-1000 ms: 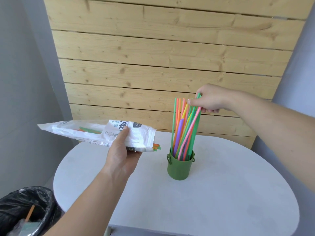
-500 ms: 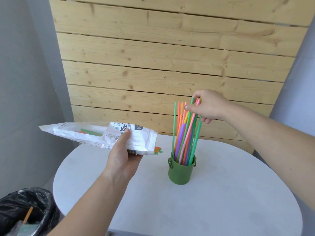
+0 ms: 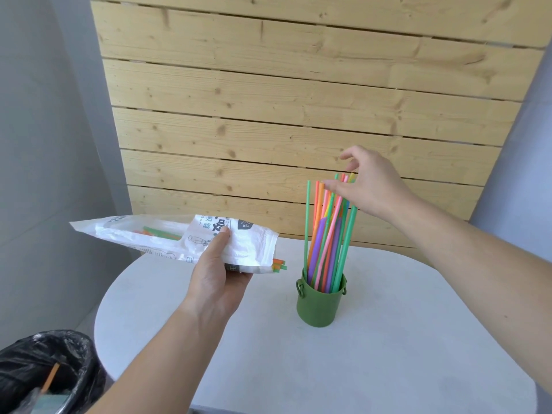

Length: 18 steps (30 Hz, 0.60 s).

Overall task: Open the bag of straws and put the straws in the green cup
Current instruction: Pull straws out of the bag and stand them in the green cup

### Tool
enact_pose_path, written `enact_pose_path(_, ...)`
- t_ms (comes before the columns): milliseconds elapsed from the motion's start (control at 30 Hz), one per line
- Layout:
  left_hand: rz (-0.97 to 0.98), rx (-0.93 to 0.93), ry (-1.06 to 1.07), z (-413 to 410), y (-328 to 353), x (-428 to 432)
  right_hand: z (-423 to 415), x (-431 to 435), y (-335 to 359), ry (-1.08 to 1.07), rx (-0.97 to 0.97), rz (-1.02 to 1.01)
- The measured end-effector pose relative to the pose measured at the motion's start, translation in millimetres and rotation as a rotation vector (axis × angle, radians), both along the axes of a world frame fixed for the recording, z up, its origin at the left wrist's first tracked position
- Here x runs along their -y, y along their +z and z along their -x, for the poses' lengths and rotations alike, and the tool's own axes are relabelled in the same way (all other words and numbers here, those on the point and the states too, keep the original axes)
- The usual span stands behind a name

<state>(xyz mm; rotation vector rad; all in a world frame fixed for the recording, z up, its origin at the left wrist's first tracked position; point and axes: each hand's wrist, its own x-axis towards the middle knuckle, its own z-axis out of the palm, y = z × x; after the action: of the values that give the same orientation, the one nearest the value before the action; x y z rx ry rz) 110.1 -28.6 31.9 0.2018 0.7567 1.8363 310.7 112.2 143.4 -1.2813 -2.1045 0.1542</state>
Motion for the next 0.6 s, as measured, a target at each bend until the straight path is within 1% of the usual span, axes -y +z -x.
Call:
enact_pose_path(100,-0.015,-0.003,-0.006,0.1,1.9,0.4,-6.2,5.6,2.6,-0.064,-0.082,-0.105)
enact_pose_path(200,-0.028,0.01,-0.005,0.6,3.7,1.5,-15.3,25.2,7.1,-0.139,-0.276,-0.238)
enact_pose_path(233,-0.031,0.015,-0.005,0.8,4.0,1.8,-18.1,33.7,5.3,-0.137,-0.357,-0.224)
enact_pose_path(267,-0.033,0.018,-0.003,0.5,4.7,2.3,-19.4,43.8,1.4,-0.117,-0.44,-0.163)
enact_pose_path(333,-0.044,0.015,-0.006,-0.4,6.1,2.2,-17.5,67.1,-16.4,-0.063,-0.533,0.062)
enact_pose_path(433,-0.078,-0.014,-0.021,-4.4,10.6,2.8,-2.8,99.6,-55.4,0.019,-0.512,0.483)
enact_pose_path(500,-0.099,-0.046,-0.026,-9.3,13.4,4.0,10.8,110.6,-80.1,0.023,-0.496,0.715)
enact_pose_path(533,-0.106,-0.071,-0.035,-12.5,14.9,4.5,16.6,114.3,-89.2,0.017,-0.536,0.817)
enact_pose_path(600,-0.117,-0.129,-0.053,-16.2,16.4,5.6,27.5,117.8,-101.8,0.024,-0.686,0.967)
